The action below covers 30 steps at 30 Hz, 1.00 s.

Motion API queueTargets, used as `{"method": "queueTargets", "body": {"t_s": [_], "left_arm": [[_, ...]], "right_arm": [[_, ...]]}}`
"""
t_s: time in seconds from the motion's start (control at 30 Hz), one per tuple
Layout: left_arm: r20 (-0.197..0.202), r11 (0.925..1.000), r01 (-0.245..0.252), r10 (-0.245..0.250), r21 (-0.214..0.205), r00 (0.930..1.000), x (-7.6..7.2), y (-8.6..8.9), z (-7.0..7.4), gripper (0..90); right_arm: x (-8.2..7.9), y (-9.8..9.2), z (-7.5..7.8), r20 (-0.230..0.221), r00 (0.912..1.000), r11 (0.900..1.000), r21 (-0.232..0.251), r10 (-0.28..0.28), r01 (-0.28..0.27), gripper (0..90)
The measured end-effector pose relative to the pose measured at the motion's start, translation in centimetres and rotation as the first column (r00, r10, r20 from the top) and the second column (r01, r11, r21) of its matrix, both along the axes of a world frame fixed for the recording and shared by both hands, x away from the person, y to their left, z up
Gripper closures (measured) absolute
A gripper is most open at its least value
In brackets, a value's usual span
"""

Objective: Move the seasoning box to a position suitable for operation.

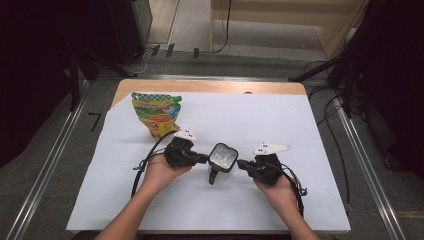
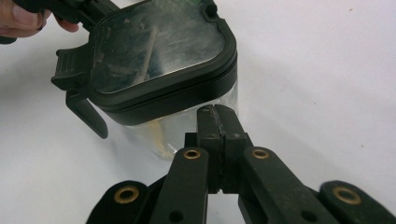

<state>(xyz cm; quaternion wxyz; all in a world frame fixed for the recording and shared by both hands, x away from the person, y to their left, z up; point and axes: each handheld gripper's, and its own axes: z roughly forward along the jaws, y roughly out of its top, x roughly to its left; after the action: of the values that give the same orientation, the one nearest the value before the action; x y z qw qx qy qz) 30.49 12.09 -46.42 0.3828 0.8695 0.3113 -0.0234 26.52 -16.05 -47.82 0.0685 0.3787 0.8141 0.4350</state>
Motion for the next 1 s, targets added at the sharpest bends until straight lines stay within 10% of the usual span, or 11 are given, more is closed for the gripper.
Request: {"method": "queueTargets", "body": {"t_s": [1.0], "left_arm": [[-0.014, 0.9985, 0.047, -0.048, -0.028, 0.9988, -2.1, -1.4, 0.1, 90.0]], "right_arm": [[1.3, -0.3, -0.2, 0.003, 0.9984, 0.9983, -0.01, -0.057, 0.057, 90.0]]}}
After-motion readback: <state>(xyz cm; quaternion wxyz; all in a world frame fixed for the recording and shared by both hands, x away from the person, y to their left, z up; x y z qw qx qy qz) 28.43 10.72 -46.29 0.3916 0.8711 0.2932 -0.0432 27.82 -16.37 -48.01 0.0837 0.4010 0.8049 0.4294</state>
